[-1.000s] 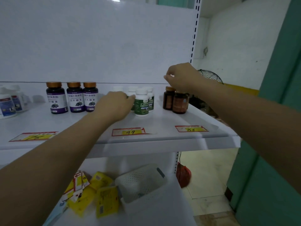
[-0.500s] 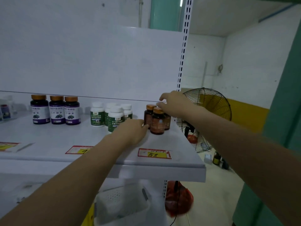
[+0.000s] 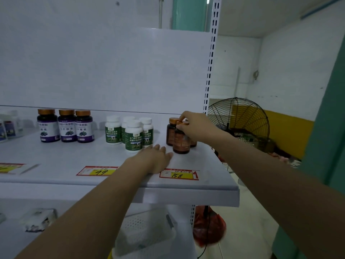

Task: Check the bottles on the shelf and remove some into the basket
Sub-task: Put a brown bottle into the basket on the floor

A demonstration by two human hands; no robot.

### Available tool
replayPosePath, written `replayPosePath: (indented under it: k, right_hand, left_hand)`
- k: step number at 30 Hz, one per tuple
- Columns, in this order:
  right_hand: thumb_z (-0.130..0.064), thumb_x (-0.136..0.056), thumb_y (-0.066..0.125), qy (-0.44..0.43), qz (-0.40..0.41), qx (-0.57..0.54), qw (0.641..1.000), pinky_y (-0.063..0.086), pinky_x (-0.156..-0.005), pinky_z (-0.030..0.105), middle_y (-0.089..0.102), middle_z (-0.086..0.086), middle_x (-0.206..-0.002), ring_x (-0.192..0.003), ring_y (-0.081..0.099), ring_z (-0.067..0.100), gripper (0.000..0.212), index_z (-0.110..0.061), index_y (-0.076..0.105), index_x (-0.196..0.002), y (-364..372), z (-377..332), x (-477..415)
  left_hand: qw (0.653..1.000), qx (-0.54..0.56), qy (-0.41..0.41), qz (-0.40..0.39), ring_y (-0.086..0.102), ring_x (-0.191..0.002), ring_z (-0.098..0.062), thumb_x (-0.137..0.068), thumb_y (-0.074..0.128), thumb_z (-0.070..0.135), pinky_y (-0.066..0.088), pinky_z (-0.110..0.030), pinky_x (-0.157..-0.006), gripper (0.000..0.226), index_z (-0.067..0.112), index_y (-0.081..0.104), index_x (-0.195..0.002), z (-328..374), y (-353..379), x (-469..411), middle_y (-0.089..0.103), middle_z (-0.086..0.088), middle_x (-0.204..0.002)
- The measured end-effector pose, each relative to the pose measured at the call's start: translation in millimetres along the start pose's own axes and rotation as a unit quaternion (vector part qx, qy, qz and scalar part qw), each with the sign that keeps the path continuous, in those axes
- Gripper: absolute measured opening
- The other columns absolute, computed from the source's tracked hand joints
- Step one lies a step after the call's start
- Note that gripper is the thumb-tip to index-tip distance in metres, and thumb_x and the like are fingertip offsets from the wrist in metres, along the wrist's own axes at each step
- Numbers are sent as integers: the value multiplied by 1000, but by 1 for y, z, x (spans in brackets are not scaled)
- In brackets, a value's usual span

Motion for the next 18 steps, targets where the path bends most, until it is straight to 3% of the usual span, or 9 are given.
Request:
replayPosePath:
  k: [3, 7, 9, 11, 13, 15, 18]
  right_hand:
    - [-35, -93, 56, -5, 27, -30, 999, 43, -53, 18, 57, 4, -112, -71, 57, 8, 30, -19, 57, -118, -13, -9, 2]
    - [-41, -88, 61, -10, 53, -44, 998, 39, -61, 23, 58, 5, -118, -94, 51, 16, 37, -21, 58, -119, -31, -23, 2]
    - [-42, -86, 64, -12, 53, -57, 997, 40, -59, 20, 58, 4, -116, -92, 52, 14, 40, -21, 59, -119, -34, -30, 3]
    - [-41, -84, 66, -21, 60, -79, 995, 43, -56, 18, 59, 2, -111, -85, 55, 11, 38, -21, 61, -115, -37, -37, 4]
    - [-41, -83, 67, -27, 62, -99, 993, 45, -55, 19, 59, 0, -110, -86, 56, 11, 36, -22, 61, -113, -39, -44, 4]
    - [-40, -84, 67, -27, 52, -116, 992, 48, -62, 21, 59, -1, -110, -93, 58, 12, 36, -24, 59, -115, -39, -47, 5]
    - [-42, -84, 65, -9, 41, -152, 987, 54, -81, 31, 60, -4, -107, -94, 61, 14, 36, -24, 57, -115, -37, -47, 4]
  left_hand:
    - [996, 89, -23, 11, 26, -138, -33, -100, 21, 43, 26, -43, -112, 58, 8, 25, -146, -3, -5, 4, 25, -17, -152]
    - [954, 290, -21, 69, 41, -128, -24, -89, 47, 58, 34, -32, -98, 73, 13, 30, -144, -3, -22, 18, 40, -9, -145]
    - [910, 398, 23, 112, 50, -109, -13, -84, 60, 52, 35, -23, -86, 63, 21, 42, -135, 1, -35, 26, 54, 1, -127]
    - [867, 477, 65, 132, 55, -92, -5, -83, 67, 40, 37, -14, -72, 38, 24, 54, -115, 2, -48, 28, 61, 12, -104]
    - [841, 517, 77, 142, 59, -92, -8, -83, 69, 31, 38, -12, -67, 36, 17, 58, -114, 1, -54, 27, 66, 7, -103]
    - [825, 538, 55, 163, 59, -93, -11, -82, 70, 29, 38, -13, -67, 42, 14, 57, -118, -6, -54, 26, 65, 1, -109]
    - [823, 514, 13, 240, 57, -84, -12, -76, 75, 31, 38, -16, -62, 42, 13, 58, -110, -18, -58, 30, 63, 1, -97]
Point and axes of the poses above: each hand's wrist, its own x-axis away from the middle knuckle, its own y-axis out of the palm, z = x × y, the point moved 7 cm from there along -x, towards the middle knuckle
